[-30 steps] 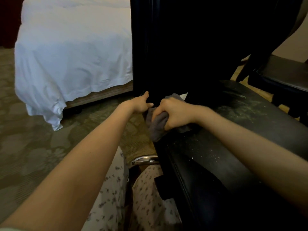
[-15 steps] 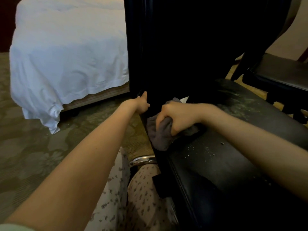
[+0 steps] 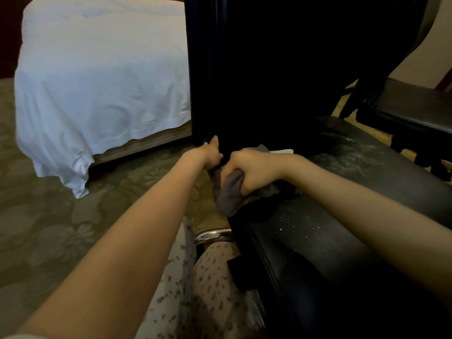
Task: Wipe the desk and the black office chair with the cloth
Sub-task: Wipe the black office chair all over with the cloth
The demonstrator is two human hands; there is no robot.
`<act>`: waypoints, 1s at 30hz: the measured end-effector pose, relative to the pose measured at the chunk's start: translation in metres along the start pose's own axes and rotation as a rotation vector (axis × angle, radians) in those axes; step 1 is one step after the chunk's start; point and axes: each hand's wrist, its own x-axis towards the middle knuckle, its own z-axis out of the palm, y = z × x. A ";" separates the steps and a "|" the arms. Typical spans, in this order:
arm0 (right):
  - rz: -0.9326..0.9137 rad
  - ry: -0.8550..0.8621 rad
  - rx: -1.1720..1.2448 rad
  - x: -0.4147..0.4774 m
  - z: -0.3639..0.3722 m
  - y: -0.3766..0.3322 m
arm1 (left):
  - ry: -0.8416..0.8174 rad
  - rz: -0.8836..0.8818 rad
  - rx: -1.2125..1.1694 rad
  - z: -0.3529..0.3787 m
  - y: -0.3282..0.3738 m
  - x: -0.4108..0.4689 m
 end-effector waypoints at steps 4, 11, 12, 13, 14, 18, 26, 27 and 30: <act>0.036 0.011 0.063 -0.014 0.000 0.004 | -0.056 0.083 0.054 0.002 0.003 -0.007; 0.081 0.060 0.185 -0.030 0.006 -0.001 | -0.150 0.314 0.050 0.001 0.024 -0.025; 0.085 -0.009 0.221 -0.038 0.004 -0.001 | -0.135 0.306 0.044 0.003 0.023 -0.024; 0.087 -0.093 0.268 -0.048 0.000 -0.001 | -0.111 0.298 0.030 0.003 0.021 -0.025; 0.106 -0.177 0.305 -0.058 -0.005 0.000 | -0.091 0.292 0.012 0.005 0.019 -0.023; 0.169 -0.203 0.335 -0.092 -0.024 0.017 | 0.001 0.327 -0.033 0.011 0.019 -0.030; -0.004 0.262 0.307 -0.066 0.035 0.014 | -0.049 0.489 -0.016 0.028 0.004 -0.052; -0.005 0.247 0.321 -0.071 0.035 0.015 | -0.011 0.487 -0.067 0.029 0.002 -0.053; 0.111 0.075 0.416 -0.092 0.016 0.018 | -0.008 0.455 -0.154 0.030 0.001 -0.055</act>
